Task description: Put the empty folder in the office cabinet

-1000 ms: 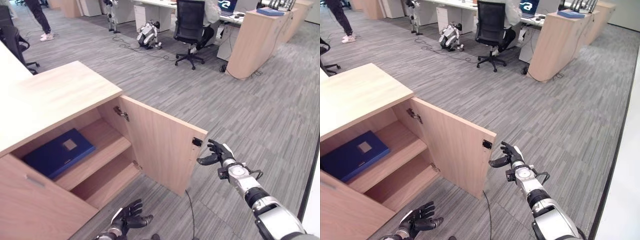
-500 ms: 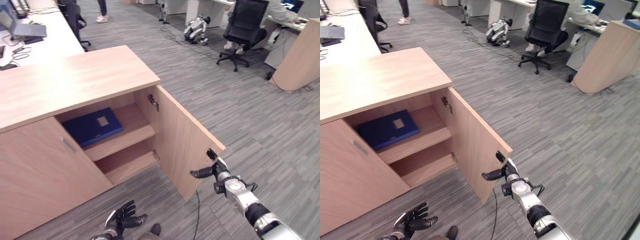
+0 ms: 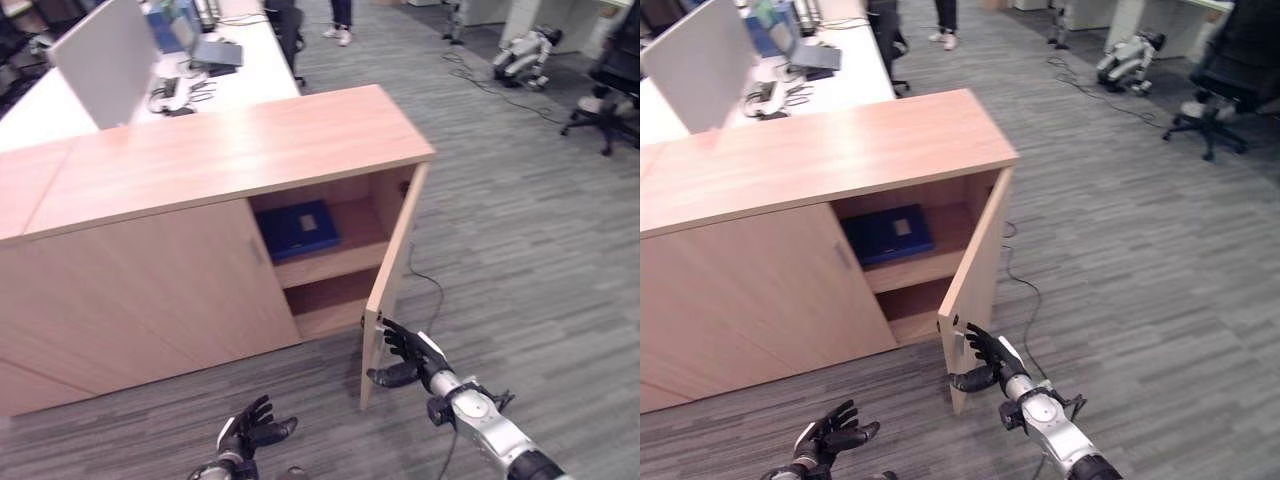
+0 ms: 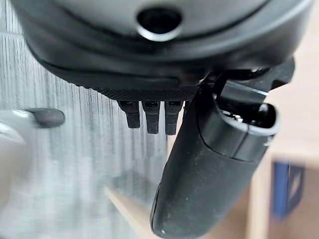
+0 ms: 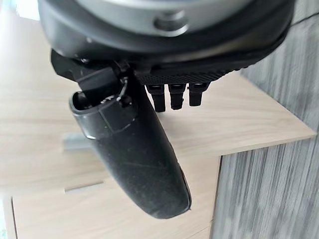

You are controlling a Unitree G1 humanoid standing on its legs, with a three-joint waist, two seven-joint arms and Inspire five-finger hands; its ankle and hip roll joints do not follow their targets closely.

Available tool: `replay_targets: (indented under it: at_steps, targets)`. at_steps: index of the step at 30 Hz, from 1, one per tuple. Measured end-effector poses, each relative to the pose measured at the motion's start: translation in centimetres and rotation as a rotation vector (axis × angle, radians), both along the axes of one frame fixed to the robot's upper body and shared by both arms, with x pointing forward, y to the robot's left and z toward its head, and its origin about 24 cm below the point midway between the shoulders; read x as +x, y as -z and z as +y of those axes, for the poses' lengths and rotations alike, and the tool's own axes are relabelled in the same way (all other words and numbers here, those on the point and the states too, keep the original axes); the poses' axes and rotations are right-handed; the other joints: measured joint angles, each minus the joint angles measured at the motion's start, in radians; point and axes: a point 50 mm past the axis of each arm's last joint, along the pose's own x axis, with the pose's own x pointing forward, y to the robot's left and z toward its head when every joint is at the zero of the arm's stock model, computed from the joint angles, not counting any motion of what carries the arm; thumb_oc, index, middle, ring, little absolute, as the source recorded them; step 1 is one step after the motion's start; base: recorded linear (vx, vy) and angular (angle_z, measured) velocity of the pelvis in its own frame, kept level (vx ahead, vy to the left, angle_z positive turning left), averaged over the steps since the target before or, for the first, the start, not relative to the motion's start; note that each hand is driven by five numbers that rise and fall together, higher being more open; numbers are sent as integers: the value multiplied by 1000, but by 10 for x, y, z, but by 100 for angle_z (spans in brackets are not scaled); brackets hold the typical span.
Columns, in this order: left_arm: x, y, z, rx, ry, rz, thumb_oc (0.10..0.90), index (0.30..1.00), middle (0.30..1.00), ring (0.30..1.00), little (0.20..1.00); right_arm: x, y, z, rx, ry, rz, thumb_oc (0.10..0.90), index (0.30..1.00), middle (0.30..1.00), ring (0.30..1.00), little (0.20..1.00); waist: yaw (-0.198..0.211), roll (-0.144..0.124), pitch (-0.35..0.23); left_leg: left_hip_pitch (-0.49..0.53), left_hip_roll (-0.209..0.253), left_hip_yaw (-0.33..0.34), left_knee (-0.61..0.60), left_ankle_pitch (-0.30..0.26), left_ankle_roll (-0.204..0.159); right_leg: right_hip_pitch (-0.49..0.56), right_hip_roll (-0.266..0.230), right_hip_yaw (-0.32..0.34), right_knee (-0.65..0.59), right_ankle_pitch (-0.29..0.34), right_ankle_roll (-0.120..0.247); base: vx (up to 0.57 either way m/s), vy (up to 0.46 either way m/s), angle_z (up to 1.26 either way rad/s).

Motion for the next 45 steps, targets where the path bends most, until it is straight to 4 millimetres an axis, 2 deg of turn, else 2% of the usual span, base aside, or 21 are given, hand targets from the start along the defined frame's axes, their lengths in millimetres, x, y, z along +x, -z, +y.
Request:
replay_targets:
  at_steps: [2,3,6,7,8,9,10,11,13,14,17,18,19,20,21,22,23,28,30,35,45]
  targets:
    - [-11,-1,27,111,54,61,800,900,900,900,900,18,-6,43,68,-72,-15,800,900,900,900,900,67,-89,-16,-28,-88,-29,16,-17,34,-6,-89,51,25,11,-36,76,314,94]
    - [-14,-3,36,145,68,80,800,900,900,900,900,31,-19,64,98,-128,-63,800,900,900,900,900,89,-88,-15,-36,-109,-32,32,-27,51,-13,-119,53,60,40,-65,117,342,75]
    - [-11,-9,49,225,91,72,800,900,900,900,900,72,-97,169,222,-388,-305,800,900,900,900,900,179,-40,3,-7,-179,-70,67,-81,134,-71,-273,132,325,168,25,30,231,78]
    - [2,-14,43,226,98,18,800,900,900,900,900,77,-139,198,250,-501,-447,800,900,900,900,900,208,-5,11,-28,-171,-140,62,-60,148,-110,-183,216,348,26,85,37,83,207]
    - [23,-22,34,224,108,-47,800,900,900,900,900,73,-186,217,281,-615,-619,800,900,900,900,900,200,59,26,-80,-133,-283,60,-22,135,-143,66,345,279,-133,53,137,-25,247]
    - [34,-26,28,222,133,-86,800,900,900,900,900,67,-206,224,319,-668,-698,800,900,900,900,900,192,73,27,-94,-139,-359,22,13,96,-148,162,361,200,-197,22,147,-68,311]
    - [40,-27,18,207,187,-100,800,900,900,900,900,60,-227,232,377,-736,-782,800,900,900,900,900,194,64,39,-85,-166,-346,-29,2,30,-148,196,317,100,-213,-2,97,-74,236]
    - [39,-26,15,200,204,-96,800,900,900,900,900,56,-231,238,395,-763,-789,800,900,900,900,900,200,50,44,-70,-182,-283,-34,9,38,-152,190,308,73,-208,-8,96,-95,223]
    - [10,-14,23,201,178,-13,800,900,900,900,900,43,-221,247,426,-831,-748,800,900,900,900,900,204,37,40,-2,-287,-284,-59,16,129,-191,132,279,36,-136,-17,109,-94,118]
    - [-5,-10,30,202,135,21,800,900,900,900,900,41,-208,244,414,-835,-711,800,900,900,900,900,206,30,40,20,-320,-297,-71,6,169,-227,119,279,49,-110,-37,101,-70,58]
    - [-36,-2,38,198,79,97,800,900,900,900,900,51,-155,209,331,-728,-548,800,900,900,900,900,210,37,17,45,-314,-313,-83,-11,157,-256,160,269,80,-104,-45,48,-32,14]
    - [-47,2,34,186,79,135,800,900,900,900,900,53,-131,191,280,-674,-467,800,900,900,900,900,216,43,17,49,-294,-290,-76,-38,55,-250,210,259,75,-97,-58,27,-15,-39]
    - [-49,3,39,189,88,148,800,900,900,900,900,56,-104,166,247,-576,-376,800,900,900,900,900,214,-48,42,-57,-335,-300,98,-56,-25,-248,161,276,27,20,-155,27,-11,-5]
    - [-45,0,44,197,102,134,800,900,900,900,900,58,-90,148,236,-502,-328,800,900,900,900,900,196,-100,55,-156,-337,-328,235,-121,112,-249,115,313,12,15,-152,12,-13,49]
    - [-37,-1,46,200,108,129,800,900,900,900,900,62,-77,129,187,-437,-277,800,900,900,900,900,180,-122,59,-207,-276,-367,278,-132,163,-250,104,346,5,-9,-135,21,-40,44]
    - [-35,3,41,186,85,142,800,900,900,900,900,62,-49,93,88,-357,-167,800,900,900,900,900,194,-113,68,-127,-179,-330,85,-38,57,-232,103,344,7,-63,-60,12,-36,-4]
    - [-39,6,40,176,65,156,800,900,900,900,900,58,-39,83,50,-329,-122,800,900,900,900,900,193,-109,61,-98,-175,-295,46,-27,35,-225,101,343,7,-78,-43,18,-51,-80]
    - [-44,7,37,160,58,156,800,900,900,900,900,14,5,13,43,-70,15,800,900,900,900,900,75,-56,48,31,-202,-159,-80,-3,72,-119,117,320,-147,-75,-9,12,-12,-87]
    - [-36,4,40,173,51,128,800,900,900,900,900,3,19,0,51,41,84,800,900,900,900,900,42,-48,43,46,-207,-145,-91,-3,73,-89,124,327,-212,-2,2,18,-14,-48]
    - [-20,5,22,105,60,81,800,900,900,900,900,-80,74,-68,-54,407,404,800,900,900,900,900,-36,0,-16,91,-164,-76,-107,-17,58,-79,185,402,-277,28,-38,46,-26,-50]
    - [-53,25,4,56,106,233,800,900,900,900,900,-113,88,-88,-79,576,556,800,900,900,900,900,-59,40,-40,113,-130,-16,-107,-23,52,-89,221,466,-277,26,-66,22,-16,-23]
